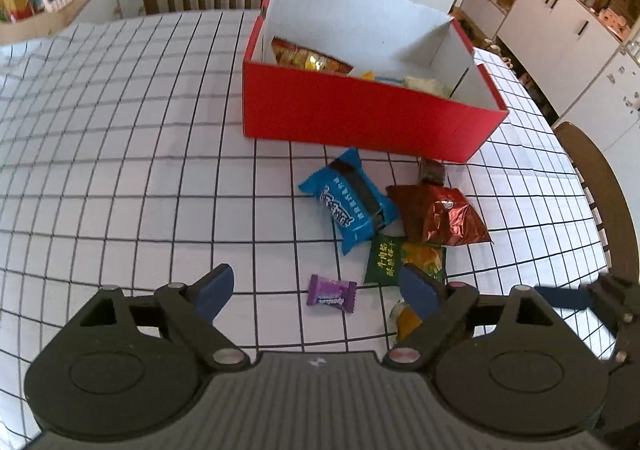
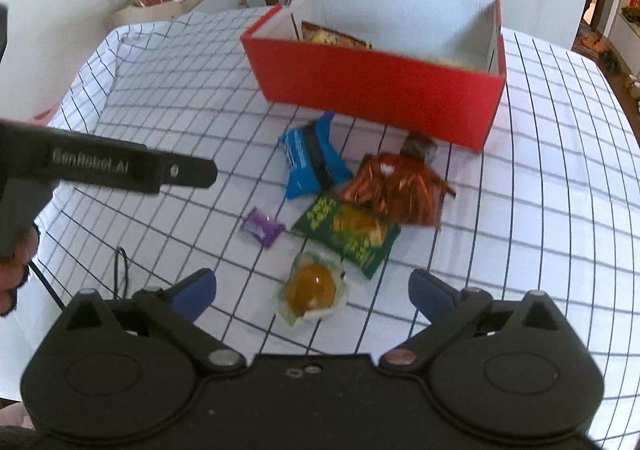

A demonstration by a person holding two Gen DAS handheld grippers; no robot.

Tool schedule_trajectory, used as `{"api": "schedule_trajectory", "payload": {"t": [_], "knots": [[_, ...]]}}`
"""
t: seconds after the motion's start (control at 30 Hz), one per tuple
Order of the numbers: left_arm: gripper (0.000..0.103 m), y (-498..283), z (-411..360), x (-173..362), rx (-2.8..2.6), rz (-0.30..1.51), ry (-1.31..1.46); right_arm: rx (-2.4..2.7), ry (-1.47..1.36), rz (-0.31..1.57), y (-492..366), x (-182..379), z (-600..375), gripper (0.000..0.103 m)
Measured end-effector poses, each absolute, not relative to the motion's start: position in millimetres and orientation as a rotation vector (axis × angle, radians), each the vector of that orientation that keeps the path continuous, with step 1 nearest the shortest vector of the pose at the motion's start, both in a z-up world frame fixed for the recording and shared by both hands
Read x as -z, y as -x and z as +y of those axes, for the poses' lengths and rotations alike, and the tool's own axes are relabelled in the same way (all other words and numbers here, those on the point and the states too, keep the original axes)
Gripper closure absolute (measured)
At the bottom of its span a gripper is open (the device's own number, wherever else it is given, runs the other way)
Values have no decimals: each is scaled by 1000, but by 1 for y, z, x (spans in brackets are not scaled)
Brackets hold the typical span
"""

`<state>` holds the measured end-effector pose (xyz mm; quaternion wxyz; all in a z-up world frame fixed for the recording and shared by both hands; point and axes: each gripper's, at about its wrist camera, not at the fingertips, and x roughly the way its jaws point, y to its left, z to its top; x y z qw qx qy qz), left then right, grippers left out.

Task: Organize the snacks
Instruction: 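Grasp the blue wafer pack with left tool while right grasps the wrapped yellow cake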

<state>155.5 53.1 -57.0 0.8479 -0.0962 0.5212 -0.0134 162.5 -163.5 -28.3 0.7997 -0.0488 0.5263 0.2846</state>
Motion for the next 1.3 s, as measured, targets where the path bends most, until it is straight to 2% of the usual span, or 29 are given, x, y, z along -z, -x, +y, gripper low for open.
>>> {"api": "schedule_trajectory", "payload": {"t": [0.27,0.43,0.67,0.93,1.13,1.2,1.3], "knots": [[13,-182,46,72,-21,1135,217,-596,103,1190,-167,47,-163,1],[13,-207,37,80,-39,1152,198,-561,85,1222,-176,55,-161,6],[13,-247,38,96,-106,1180,276,-554,67,1266,-187,71,-158,9],[13,-274,34,126,-158,1258,335,-534,42,1308,-189,91,-150,21],[13,-276,37,138,-166,1272,367,-541,92,1320,-185,104,-136,24],[15,-276,37,140,-163,1270,377,-544,119,1313,-184,107,-130,26],[29,-275,37,139,-141,1261,407,-553,174,1286,-179,106,-124,31]]}}
